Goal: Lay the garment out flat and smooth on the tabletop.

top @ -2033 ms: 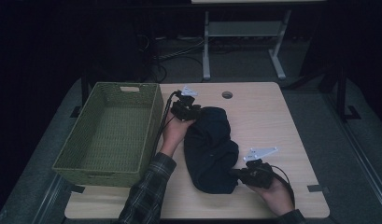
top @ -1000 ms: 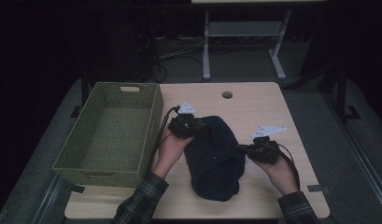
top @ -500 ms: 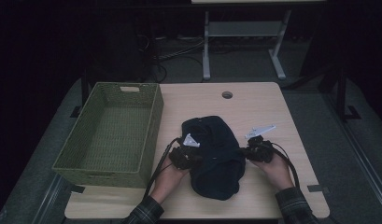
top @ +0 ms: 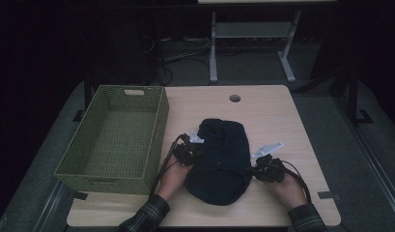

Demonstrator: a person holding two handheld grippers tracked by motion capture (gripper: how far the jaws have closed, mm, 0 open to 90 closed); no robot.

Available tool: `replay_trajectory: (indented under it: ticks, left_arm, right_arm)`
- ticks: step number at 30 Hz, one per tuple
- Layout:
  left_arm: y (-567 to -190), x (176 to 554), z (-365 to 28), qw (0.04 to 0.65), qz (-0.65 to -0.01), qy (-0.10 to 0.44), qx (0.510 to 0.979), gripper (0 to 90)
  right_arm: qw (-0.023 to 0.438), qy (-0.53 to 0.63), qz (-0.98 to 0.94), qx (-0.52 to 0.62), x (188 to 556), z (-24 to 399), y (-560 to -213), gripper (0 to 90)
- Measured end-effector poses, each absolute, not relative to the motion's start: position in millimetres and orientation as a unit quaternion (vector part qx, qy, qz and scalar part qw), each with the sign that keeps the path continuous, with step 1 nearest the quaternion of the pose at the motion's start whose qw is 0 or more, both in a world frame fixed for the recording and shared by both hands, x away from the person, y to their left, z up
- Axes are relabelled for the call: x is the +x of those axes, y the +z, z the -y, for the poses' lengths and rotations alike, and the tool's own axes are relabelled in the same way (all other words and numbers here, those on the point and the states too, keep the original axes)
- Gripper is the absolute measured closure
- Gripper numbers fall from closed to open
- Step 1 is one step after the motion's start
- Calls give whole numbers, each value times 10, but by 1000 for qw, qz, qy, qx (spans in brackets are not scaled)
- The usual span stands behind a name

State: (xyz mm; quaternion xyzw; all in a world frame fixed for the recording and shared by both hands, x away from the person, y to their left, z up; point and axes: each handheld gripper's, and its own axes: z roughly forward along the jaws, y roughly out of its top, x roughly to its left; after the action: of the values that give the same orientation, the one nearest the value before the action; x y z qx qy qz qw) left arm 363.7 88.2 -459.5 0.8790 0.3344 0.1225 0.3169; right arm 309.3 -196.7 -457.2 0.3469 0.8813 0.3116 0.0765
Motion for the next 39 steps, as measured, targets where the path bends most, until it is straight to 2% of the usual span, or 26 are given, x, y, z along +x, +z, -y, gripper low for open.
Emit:
replay_trajectory:
  ticks: [5,10,13,16,19,27,32,39]
  left_arm:
    - [-4550,3559,-899,326,-327,129,878,842]
    - [-4571,3538,-890,322,-318,112,885,843]
    - [-4600,3584,-876,321,-318,122,884,855]
    - [-4603,3641,-878,304,-322,157,883,885]
    - [-4595,3661,-917,314,-334,153,875,873]
    - [-4387,3318,-946,353,-299,119,879,858]
    - [-4472,3153,-975,322,-282,114,896,859]
    - [-4557,3164,-1005,309,-284,115,900,880]
  right_arm:
    - [78,319,-873,360,3157,1981,-4600,898]
    - [106,306,-868,377,3267,2006,-4596,898]
    - [106,310,-862,387,3336,2034,-4604,899]
    - [117,310,-858,392,3417,2040,-4607,898]
    - [124,318,-852,397,3463,2038,-4609,898]
    - [107,368,-841,382,3225,2088,-4414,897]
    - [79,375,-851,360,3038,2021,-4457,897]
    - [73,345,-872,339,3036,1821,-4620,898]
